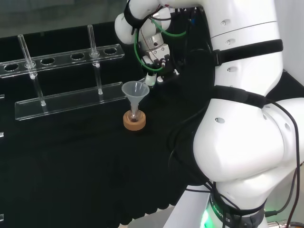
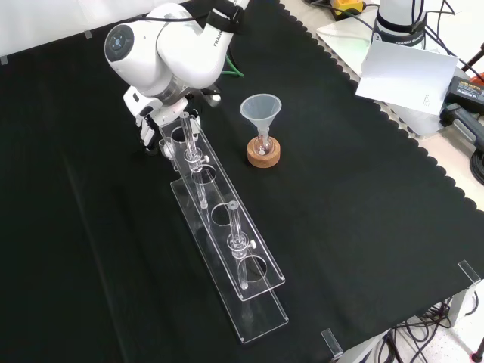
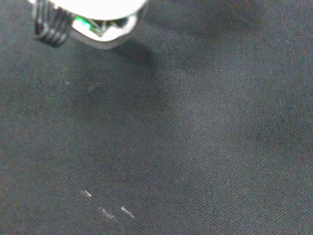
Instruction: Pick up the weighing funnel.
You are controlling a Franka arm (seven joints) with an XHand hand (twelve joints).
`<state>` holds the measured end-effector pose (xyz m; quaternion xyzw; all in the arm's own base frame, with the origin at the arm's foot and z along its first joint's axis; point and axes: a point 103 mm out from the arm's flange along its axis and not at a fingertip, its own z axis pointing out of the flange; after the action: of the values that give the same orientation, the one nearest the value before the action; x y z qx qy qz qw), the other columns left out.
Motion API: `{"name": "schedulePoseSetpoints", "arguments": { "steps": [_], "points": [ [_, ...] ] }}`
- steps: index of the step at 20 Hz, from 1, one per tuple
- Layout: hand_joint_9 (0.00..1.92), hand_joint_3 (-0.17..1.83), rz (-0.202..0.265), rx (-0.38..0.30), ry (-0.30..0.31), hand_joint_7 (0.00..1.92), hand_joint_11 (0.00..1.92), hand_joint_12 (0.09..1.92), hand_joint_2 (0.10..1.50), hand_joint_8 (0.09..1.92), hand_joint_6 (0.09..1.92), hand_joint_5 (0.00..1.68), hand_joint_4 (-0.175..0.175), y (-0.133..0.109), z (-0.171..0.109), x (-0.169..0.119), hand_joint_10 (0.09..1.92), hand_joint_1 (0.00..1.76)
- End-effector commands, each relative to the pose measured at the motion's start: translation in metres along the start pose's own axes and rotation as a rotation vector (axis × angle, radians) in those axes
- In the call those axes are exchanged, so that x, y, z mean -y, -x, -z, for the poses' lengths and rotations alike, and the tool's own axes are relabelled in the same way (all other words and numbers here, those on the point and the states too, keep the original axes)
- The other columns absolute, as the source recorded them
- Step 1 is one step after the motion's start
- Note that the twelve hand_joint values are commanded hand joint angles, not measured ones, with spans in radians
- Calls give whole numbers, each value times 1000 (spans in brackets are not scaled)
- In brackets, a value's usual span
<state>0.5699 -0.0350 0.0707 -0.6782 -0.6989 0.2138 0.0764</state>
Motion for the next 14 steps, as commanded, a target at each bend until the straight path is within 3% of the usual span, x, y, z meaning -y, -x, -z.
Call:
{"name": "schedulePoseSetpoints", "arguments": {
  "steps": [1, 7, 11, 13, 14],
  "points": [
    [899, 676, -5, 5, 6, 605, 689, 1158, 613, 690, 783, 750, -19, 1, -2, -3, 462, 997],
    [904, 676, -9, 5, 17, 607, 703, 1146, 617, 691, 790, 763, -17, -1, 1, -5, 455, 1006],
    [908, 676, -14, 7, 19, 608, 717, 1132, 626, 692, 786, 874, 0, 0, 0, -6, 445, 1009],
    [914, 551, -19, 13, 15, 613, 731, 1123, 736, 696, 810, 1053, 115, 1, -1, -7, 439, 1056],
    [918, 511, -21, 15, 13, 617, 739, 1118, 768, 696, 811, 1100, 145, 1, -2, -7, 436, 1069]
  ]
}}
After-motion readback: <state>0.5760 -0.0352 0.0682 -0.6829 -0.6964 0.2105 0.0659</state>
